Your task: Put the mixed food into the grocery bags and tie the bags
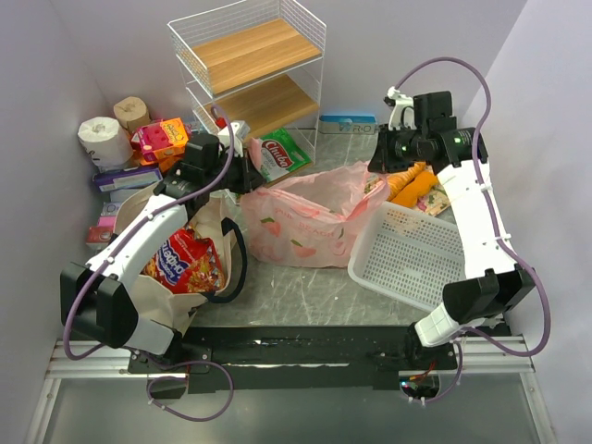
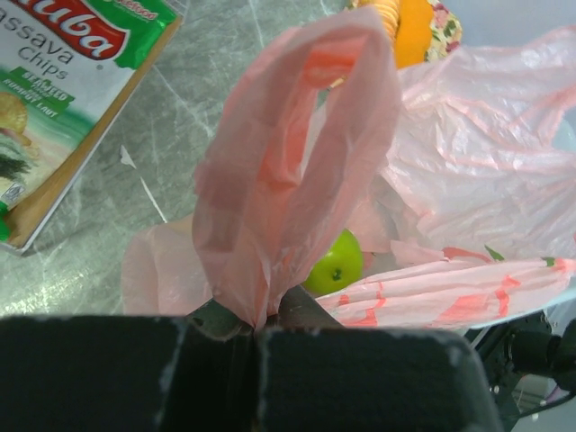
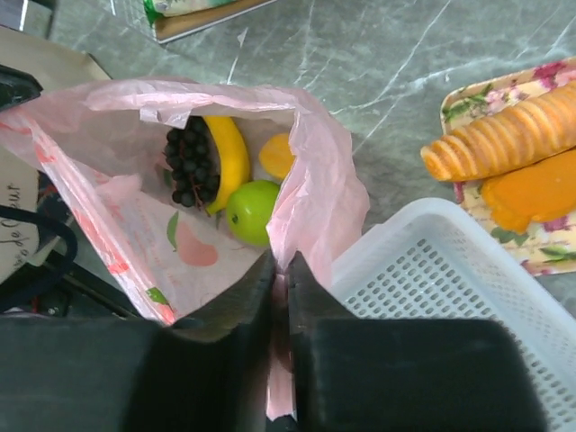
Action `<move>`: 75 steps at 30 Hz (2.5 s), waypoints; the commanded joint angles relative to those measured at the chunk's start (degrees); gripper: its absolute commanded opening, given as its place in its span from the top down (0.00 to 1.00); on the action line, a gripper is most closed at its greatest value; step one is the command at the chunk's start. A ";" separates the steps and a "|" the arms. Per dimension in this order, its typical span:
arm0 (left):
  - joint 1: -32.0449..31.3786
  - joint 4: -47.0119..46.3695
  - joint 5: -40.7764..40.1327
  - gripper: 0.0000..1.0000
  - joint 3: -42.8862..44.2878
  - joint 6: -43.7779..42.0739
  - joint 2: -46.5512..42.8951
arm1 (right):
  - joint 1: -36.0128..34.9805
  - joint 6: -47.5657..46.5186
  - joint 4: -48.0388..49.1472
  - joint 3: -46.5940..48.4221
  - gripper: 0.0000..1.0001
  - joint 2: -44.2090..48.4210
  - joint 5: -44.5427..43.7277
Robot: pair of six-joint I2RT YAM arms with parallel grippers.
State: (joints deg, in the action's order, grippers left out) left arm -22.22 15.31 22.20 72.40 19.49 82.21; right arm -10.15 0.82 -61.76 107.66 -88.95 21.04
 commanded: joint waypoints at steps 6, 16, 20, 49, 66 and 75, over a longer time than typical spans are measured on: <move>-0.02 2.71 -9.97 0.99 3.54 6.16 1.37 | -0.31 -2.49 7.61 -6.31 1.00 12.65 5.58; 1.04 4.29 -18.06 0.99 5.73 13.21 4.09 | -1.80 -5.82 5.34 -20.37 1.00 22.93 13.15; 1.21 5.08 -19.56 0.99 7.13 14.00 5.76 | -2.41 -5.13 4.45 -24.33 1.00 25.75 13.33; 1.12 -0.02 -5.32 0.99 4.41 3.37 4.53 | -2.77 -11.98 10.69 -29.08 0.24 28.91 12.81; 1.12 0.51 -3.74 0.99 6.09 0.03 6.29 | -3.30 -18.66 20.52 -41.73 0.05 37.09 4.54; 1.12 1.47 -0.40 0.99 6.52 -4.98 7.17 | -3.30 -30.69 39.94 -54.03 0.00 42.71 5.85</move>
State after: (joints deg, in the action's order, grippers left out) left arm -21.08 17.08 18.94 76.95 17.98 89.01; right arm -13.06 -22.50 -35.05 57.47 -48.73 25.69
